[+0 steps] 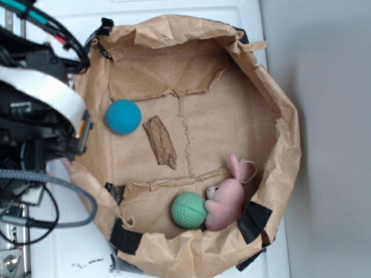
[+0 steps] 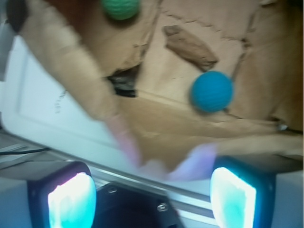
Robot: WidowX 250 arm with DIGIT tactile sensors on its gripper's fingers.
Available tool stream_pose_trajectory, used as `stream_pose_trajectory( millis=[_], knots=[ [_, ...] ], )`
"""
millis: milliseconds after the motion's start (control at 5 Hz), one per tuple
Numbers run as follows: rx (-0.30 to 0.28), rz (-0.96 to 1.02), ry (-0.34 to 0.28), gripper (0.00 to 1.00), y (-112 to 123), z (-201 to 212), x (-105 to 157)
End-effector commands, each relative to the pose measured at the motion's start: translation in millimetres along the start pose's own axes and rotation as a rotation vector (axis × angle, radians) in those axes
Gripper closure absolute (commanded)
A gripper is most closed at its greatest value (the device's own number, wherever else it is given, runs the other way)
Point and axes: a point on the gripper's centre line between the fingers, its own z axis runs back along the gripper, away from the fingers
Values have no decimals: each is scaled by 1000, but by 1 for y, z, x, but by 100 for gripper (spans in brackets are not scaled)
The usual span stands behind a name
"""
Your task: Grab the wood chip.
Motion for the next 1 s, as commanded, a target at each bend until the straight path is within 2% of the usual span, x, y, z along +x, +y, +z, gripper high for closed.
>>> stream_pose_trajectory(
  millis=[0,200,400,600,800],
  knots=[
    [-22,62,-67,0,32,41,45],
    [-19,87,-80,0,33,56,51],
    [32,59,-98,0,41,46,68],
    [78,-68,-97,0,36,15,78],
    [78,-68,-97,0,36,15,78]
  ],
)
